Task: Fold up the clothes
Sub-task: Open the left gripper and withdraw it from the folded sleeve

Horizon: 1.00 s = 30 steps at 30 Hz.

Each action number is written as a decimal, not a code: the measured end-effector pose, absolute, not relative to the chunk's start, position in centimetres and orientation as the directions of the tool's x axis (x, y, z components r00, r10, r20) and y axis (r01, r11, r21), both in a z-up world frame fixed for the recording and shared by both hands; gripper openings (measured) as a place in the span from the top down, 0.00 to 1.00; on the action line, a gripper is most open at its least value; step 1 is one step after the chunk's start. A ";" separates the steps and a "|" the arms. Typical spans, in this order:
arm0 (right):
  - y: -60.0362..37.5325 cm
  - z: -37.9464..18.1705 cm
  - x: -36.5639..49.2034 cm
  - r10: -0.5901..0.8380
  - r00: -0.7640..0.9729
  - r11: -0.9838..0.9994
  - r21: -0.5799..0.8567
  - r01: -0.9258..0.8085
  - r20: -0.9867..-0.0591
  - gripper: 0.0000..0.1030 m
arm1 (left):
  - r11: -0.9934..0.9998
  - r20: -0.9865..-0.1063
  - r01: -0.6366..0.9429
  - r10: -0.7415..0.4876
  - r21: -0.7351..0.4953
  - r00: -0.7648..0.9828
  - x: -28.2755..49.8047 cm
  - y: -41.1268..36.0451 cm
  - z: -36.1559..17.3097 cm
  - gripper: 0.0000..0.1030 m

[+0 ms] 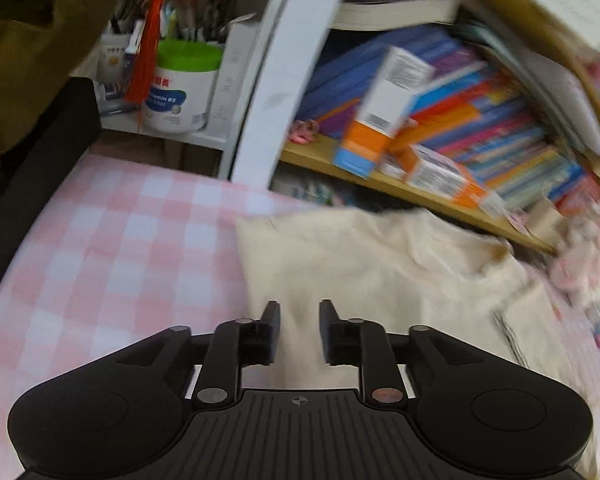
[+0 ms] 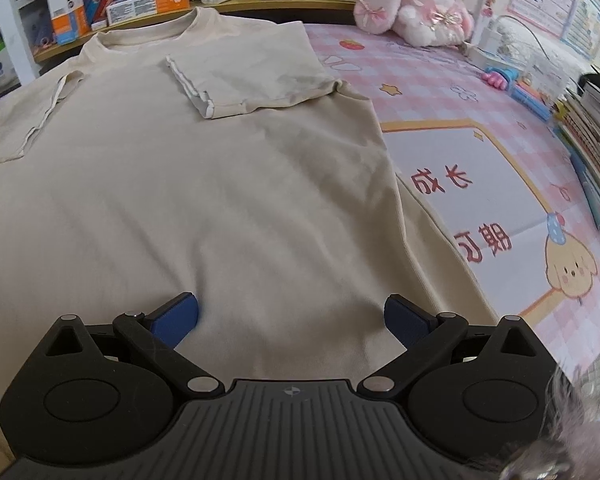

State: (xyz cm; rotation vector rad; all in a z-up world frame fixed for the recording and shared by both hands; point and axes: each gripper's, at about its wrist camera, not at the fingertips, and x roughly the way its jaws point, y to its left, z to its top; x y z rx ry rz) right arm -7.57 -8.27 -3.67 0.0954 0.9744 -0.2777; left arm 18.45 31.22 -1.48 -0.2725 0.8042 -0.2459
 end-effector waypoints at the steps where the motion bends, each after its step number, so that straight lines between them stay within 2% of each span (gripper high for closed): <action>1: -8.3 -3.6 -7.5 -0.188 0.531 0.964 -0.052 0.260 -0.826 0.03 | 0.942 -0.673 0.121 -0.311 -0.314 0.671 16.8 30.8 -1.4 0.64; 8: -9.3 -3.2 -8.3 -0.167 0.574 0.980 -0.069 0.189 -0.802 0.03 | 0.980 -0.707 0.106 -0.195 -0.169 0.680 5.3 26.9 -1.5 0.46; 10: -10.2 -3.0 -8.8 -0.149 0.584 0.982 -0.051 0.182 -0.798 0.03 | 0.984 -0.714 0.087 -0.173 -0.156 0.678 2.7 25.8 -1.6 0.37; 15: -12.2 -2.2 -10.9 -0.107 0.634 0.988 -0.013 0.151 -0.766 0.03 | 0.991 -0.719 0.054 -0.128 -0.125 0.684 -2.1 22.8 -1.0 0.34; 19: -13.5 -2.1 -12.9 -0.062 0.657 0.994 0.015 0.111 -0.751 0.03 | 0.993 -0.705 0.038 -0.104 -0.108 0.702 -6.0 20.4 -0.5 0.24; 27: -15.8 -2.0 -18.4 -0.016 0.689 0.999 0.019 0.042 -0.725 0.03 | 0.996 -0.701 -0.025 -0.043 -0.086 0.711 -12.9 16.9 -0.7 0.24; 30: -16.7 -1.9 -20.5 -0.013 0.696 0.999 0.016 0.035 -0.718 0.03 | 0.995 -0.697 -0.045 -0.029 -0.087 0.717 -15.2 15.8 -0.5 0.21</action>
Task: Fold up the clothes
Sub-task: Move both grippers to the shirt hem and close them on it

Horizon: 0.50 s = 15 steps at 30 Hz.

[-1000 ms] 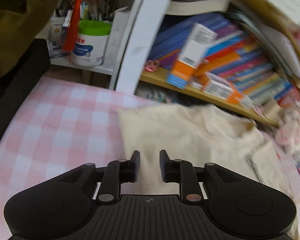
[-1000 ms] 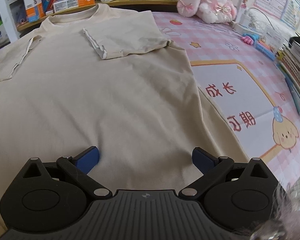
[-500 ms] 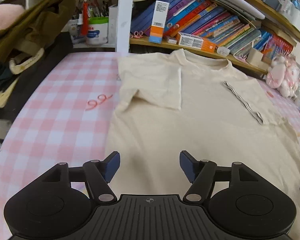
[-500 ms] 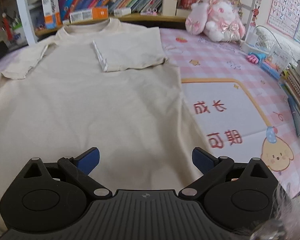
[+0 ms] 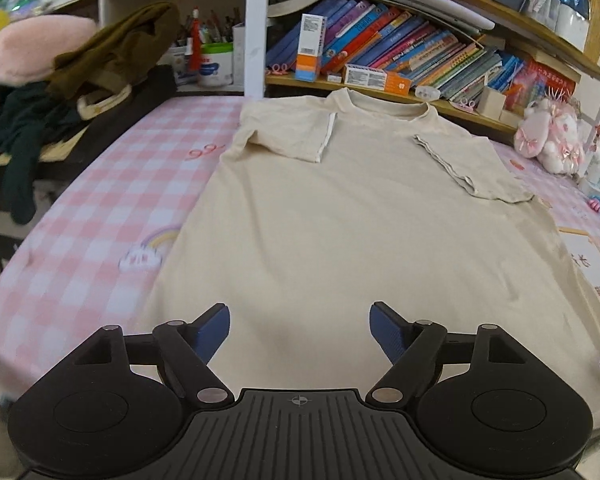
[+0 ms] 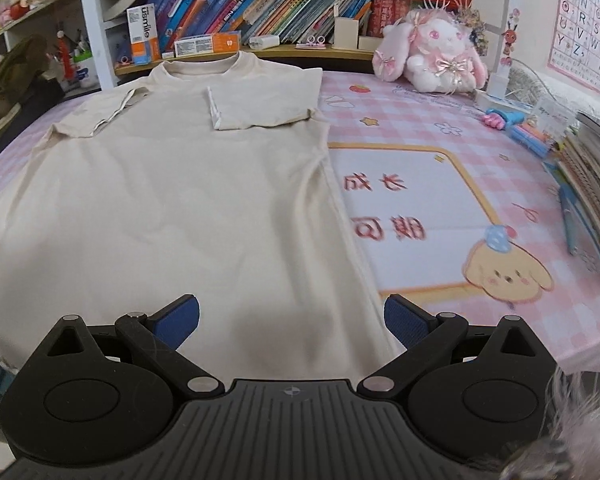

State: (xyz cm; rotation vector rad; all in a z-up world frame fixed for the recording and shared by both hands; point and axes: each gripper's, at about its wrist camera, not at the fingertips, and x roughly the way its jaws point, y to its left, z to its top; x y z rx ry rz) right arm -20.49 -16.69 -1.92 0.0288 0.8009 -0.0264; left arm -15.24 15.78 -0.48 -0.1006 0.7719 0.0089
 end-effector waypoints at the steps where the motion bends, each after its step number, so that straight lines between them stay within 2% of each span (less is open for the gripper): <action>1: -17.0 -1.9 -21.1 -0.011 0.696 0.999 0.018 0.035 -0.718 0.03 | 0.996 -0.694 -0.044 -0.025 -0.081 0.720 -15.9 15.4 -0.4 0.18; 8: -18.8 -1.5 -24.9 0.007 0.707 0.997 0.063 0.053 -0.707 0.03 | 1.000 -0.678 0.018 0.004 0.026 0.735 -18.7 13.6 0.1 0.16; 11: -20.1 -1.6 -26.0 0.044 0.708 0.991 0.121 0.059 -0.705 0.07 | 0.999 -0.688 0.033 0.003 0.040 0.726 -19.4 13.9 -0.1 0.16; 15: -21.8 -1.9 -26.5 0.067 0.699 0.981 0.173 0.082 -0.712 0.28 | 0.999 -0.719 0.035 -0.016 0.012 0.695 -19.9 15.5 -0.6 0.16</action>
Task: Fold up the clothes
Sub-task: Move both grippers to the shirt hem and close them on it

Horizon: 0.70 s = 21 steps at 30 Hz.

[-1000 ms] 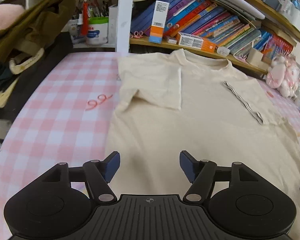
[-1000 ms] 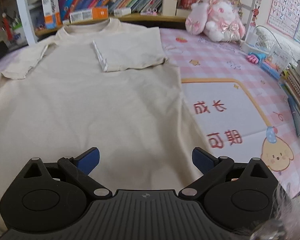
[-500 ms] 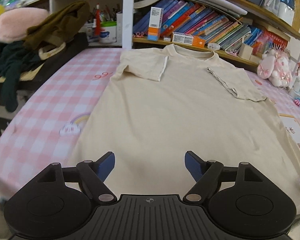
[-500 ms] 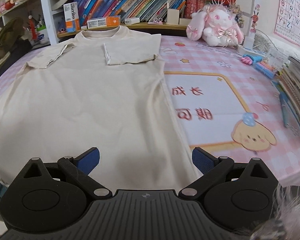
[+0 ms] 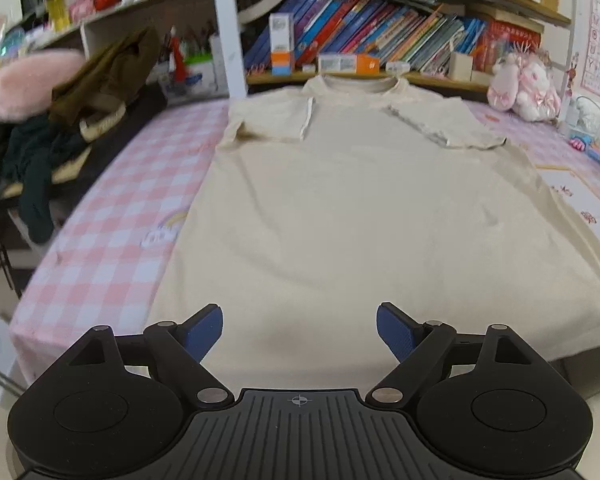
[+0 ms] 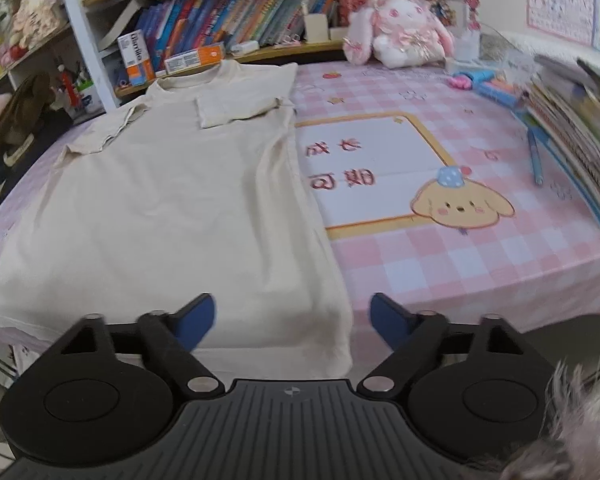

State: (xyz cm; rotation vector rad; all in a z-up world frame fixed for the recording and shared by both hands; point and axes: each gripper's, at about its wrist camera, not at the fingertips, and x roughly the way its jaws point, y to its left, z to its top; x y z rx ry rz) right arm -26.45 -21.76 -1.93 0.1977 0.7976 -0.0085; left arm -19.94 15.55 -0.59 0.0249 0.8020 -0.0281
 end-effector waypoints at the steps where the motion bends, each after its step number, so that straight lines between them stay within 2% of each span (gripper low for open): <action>1: -22.3 -2.1 -26.4 0.069 0.691 0.978 0.186 0.095 -0.720 0.31 | 0.999 -0.729 0.032 -0.029 -0.010 0.684 -20.0 16.3 -0.7 0.16; 4: -23.5 -2.8 -26.1 0.081 0.666 0.968 0.218 0.125 -0.741 0.45 | 0.998 -0.748 -0.009 -0.041 -0.063 0.663 -20.3 18.5 -1.1 0.16; 6: -24.2 -3.2 -25.9 0.092 0.651 0.962 0.236 0.138 -0.754 0.47 | 0.994 -0.756 -0.061 -0.026 -0.086 0.654 -20.5 20.0 -1.5 0.16; 14: -25.7 -5.0 -25.1 0.182 0.593 0.907 0.367 0.207 -0.784 0.49 | 0.952 -0.794 -0.235 -0.014 -0.196 0.607 -20.9 26.4 -3.2 0.16; 18: -26.4 -5.5 -24.5 0.242 0.581 0.868 0.441 0.228 -0.777 0.49 | 0.899 -0.787 -0.255 -0.141 -0.357 0.601 -20.0 28.8 -4.8 0.18; 21: -27.1 -5.9 -23.8 0.307 0.566 0.830 0.506 0.235 -0.765 0.49 | 0.870 -0.765 -0.247 -0.201 -0.426 0.612 -19.1 29.6 -5.6 0.21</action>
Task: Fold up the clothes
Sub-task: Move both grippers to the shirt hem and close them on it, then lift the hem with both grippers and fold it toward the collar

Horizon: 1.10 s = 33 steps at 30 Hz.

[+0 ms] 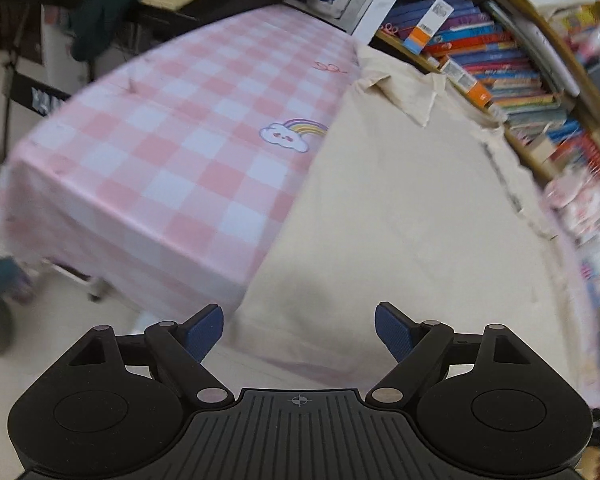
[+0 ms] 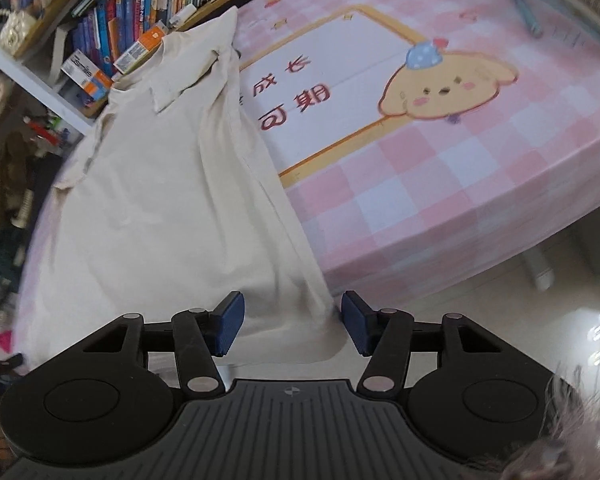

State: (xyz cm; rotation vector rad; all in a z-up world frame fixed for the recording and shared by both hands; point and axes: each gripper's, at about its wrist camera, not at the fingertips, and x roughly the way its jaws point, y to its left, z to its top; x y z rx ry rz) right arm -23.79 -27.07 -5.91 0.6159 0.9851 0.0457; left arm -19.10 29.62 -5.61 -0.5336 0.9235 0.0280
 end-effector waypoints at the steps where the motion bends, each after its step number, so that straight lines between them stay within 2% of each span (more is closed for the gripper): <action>1: -27.4 -6.1 -23.5 0.326 0.559 0.814 0.527 0.244 -0.762 0.48 | 0.863 -0.758 -0.244 -0.214 -0.442 0.616 -18.8 29.9 -5.8 0.23; 11: -29.6 -7.4 -22.1 0.454 0.514 0.723 0.638 0.266 -0.728 0.41 | 0.838 -0.794 -0.264 -0.283 -0.478 0.539 -17.0 31.3 -7.9 0.24; 12: -29.6 -7.5 -22.0 0.459 0.510 0.719 0.642 0.268 -0.727 0.41 | 0.830 -0.791 -0.270 -0.290 -0.488 0.538 -17.0 31.3 -7.9 0.27; 14: -29.7 -7.4 -21.9 0.468 0.499 0.716 0.644 0.271 -0.730 0.41 | 0.810 -0.780 -0.274 -0.316 -0.519 0.541 -17.3 31.5 -7.8 0.37; 16: -29.7 -7.4 -21.9 0.485 0.486 0.709 0.652 0.268 -0.727 0.48 | 0.786 -0.761 -0.273 -0.346 -0.554 0.549 -17.9 31.8 -7.6 0.61; 17: -29.8 -7.3 -22.0 0.498 0.483 0.701 0.663 0.265 -0.720 0.51 | 0.777 -0.750 -0.267 -0.361 -0.571 0.554 -18.3 31.9 -7.4 0.67; 18: -29.9 -7.3 -22.1 0.512 0.479 0.692 0.673 0.262 -0.713 0.60 | 0.771 -0.741 -0.259 -0.373 -0.582 0.558 -18.5 32.0 -7.2 0.81; 19: -30.0 -7.1 -22.3 0.531 0.477 0.681 0.687 0.252 -0.701 0.68 | 0.775 -0.740 -0.249 -0.374 -0.580 0.558 -18.7 32.0 -6.9 0.90; 20: -29.9 -6.8 -22.6 0.550 0.477 0.675 0.701 0.230 -0.685 0.86 | 0.787 -0.746 -0.243 -0.366 -0.567 0.557 -18.9 31.9 -6.5 0.90; 21: -29.8 -6.5 -22.7 0.555 0.474 0.685 0.699 0.207 -0.684 0.91 | 0.797 -0.751 -0.238 -0.358 -0.555 0.555 -19.1 31.8 -6.3 0.91; 33: -29.9 -2.7 -26.4 0.566 0.445 0.744 0.663 0.088 -0.694 0.92 | 0.796 -0.739 -0.217 -0.372 -0.565 0.561 -23.0 31.5 -3.9 0.92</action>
